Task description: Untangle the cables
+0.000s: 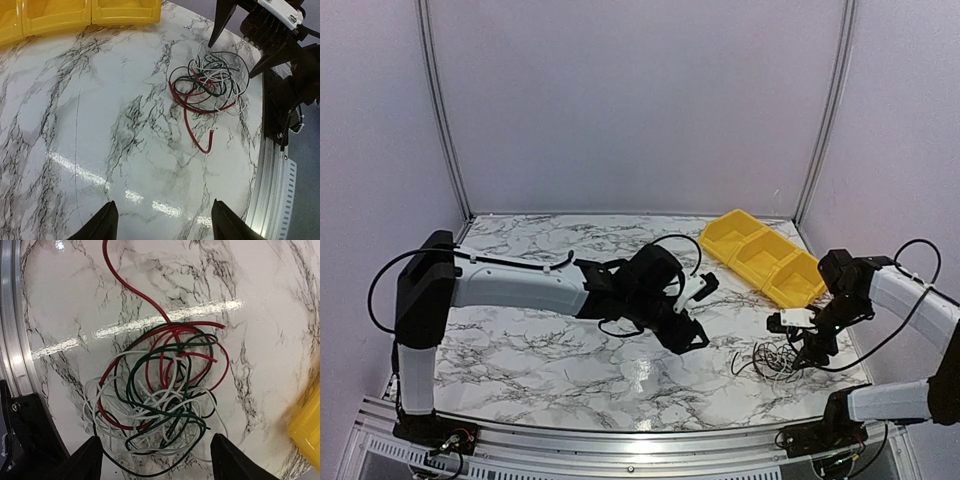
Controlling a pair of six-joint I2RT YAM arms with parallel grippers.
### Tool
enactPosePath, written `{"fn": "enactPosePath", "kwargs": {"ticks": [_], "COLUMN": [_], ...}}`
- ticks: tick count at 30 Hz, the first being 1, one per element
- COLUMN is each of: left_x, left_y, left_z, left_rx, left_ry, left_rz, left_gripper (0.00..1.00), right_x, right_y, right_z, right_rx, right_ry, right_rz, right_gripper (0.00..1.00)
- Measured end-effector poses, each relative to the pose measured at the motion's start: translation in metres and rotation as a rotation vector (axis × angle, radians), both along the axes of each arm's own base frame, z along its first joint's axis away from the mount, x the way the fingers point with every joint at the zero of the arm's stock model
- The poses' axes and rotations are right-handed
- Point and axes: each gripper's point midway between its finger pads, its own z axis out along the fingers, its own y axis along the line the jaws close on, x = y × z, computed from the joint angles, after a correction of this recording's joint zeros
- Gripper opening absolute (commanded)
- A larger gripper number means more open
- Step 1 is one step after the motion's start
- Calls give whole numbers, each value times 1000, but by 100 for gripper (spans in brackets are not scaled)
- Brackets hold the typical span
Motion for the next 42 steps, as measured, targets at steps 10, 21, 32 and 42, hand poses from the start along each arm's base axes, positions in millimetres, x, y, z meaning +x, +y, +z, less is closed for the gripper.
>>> {"fn": "enactPosePath", "kwargs": {"ticks": [10, 21, 32, 42], "left_x": [-28, -35, -13, 10], "left_y": [-57, -97, -62, 19], "left_z": [-47, -64, -65, -11], "left_rx": [-56, -160, -129, -137], "left_ry": [78, 171, 150, 72], "left_rz": [-117, -113, -9, 148], "left_gripper": [60, 7, 0, 0], "right_x": [-11, -5, 37, 33], "right_y": [-1, 0, 27, 105], "right_z": [-22, -26, 9, 5], "right_rx": [-9, -15, 61, 155], "right_ry": [79, 126, -32, -137], "right_rz": [-4, -27, 9, 255], "right_gripper": [69, 64, 78, 72]}}
